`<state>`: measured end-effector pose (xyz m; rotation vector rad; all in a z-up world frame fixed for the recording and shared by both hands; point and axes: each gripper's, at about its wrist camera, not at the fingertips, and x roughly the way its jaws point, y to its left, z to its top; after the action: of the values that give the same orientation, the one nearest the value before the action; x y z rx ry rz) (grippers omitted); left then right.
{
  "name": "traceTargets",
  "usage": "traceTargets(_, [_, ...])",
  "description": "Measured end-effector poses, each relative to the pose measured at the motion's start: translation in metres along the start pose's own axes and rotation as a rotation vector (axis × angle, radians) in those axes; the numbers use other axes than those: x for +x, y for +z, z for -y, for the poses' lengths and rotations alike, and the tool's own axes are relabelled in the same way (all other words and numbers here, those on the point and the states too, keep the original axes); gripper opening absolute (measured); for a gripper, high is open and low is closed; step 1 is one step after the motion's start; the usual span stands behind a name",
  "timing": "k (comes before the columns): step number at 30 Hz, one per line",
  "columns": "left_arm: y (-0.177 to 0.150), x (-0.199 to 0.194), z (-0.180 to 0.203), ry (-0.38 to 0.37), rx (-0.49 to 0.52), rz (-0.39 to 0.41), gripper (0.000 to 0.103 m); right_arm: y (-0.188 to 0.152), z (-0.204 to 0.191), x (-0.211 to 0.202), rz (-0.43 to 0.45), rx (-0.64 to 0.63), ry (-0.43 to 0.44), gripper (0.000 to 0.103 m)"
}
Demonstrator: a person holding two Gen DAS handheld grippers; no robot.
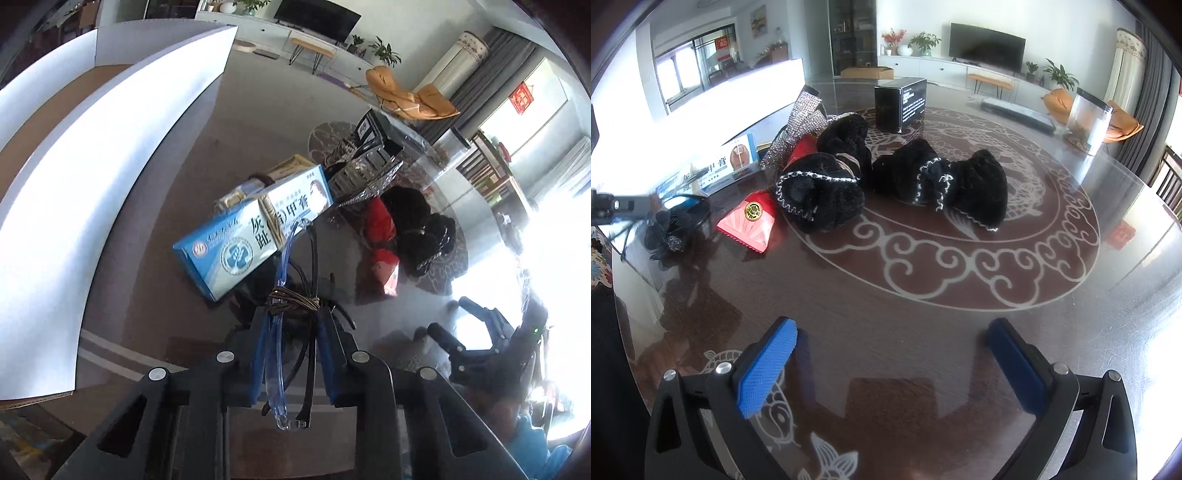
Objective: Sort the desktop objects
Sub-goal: 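Lower the left tool onto the clear rimless eyeglasses and close it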
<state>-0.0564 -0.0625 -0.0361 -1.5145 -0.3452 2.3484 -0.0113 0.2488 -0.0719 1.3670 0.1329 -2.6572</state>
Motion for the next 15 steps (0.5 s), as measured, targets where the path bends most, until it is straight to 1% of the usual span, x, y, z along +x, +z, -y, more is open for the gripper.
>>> traceTargets(3, [0.0,0.0,-0.007,0.001,-0.032,-0.016,0.028,0.0,0.0,0.0,0.0,0.0,0.0,0.103])
traceTargets(5, [-0.001,0.004,-0.011,0.024,-0.054,-0.036,0.029,0.0,0.0,0.0,0.0,0.0,0.0,0.103])
traceTargets(6, [-0.001,0.006,-0.013,0.027,-0.066,-0.043,0.031,0.0,0.0,0.0,0.0,0.0,0.0,0.103])
traceTargets(7, [-0.002,0.007,-0.015,0.021,-0.077,-0.04,0.037,0.0,0.0,0.0,0.0,0.0,0.0,0.103])
traceTargets(8, [-0.003,0.008,-0.015,0.018,-0.087,-0.043,0.039,0.0,0.0,0.0,0.0,0.0,0.0,0.103])
traceTargets(11, [-0.006,0.015,-0.006,-0.024,-0.091,-0.045,0.039,0.0,0.0,0.0,0.0,0.0,0.0,0.103])
traceTargets(14, [-0.008,0.032,0.022,-0.121,-0.051,-0.071,0.039,0.0,0.0,0.0,0.0,0.0,0.0,0.103])
traceTargets(15, [-0.008,0.038,0.035,-0.143,-0.031,-0.074,0.039,0.0,0.0,0.0,0.0,0.0,0.0,0.103])
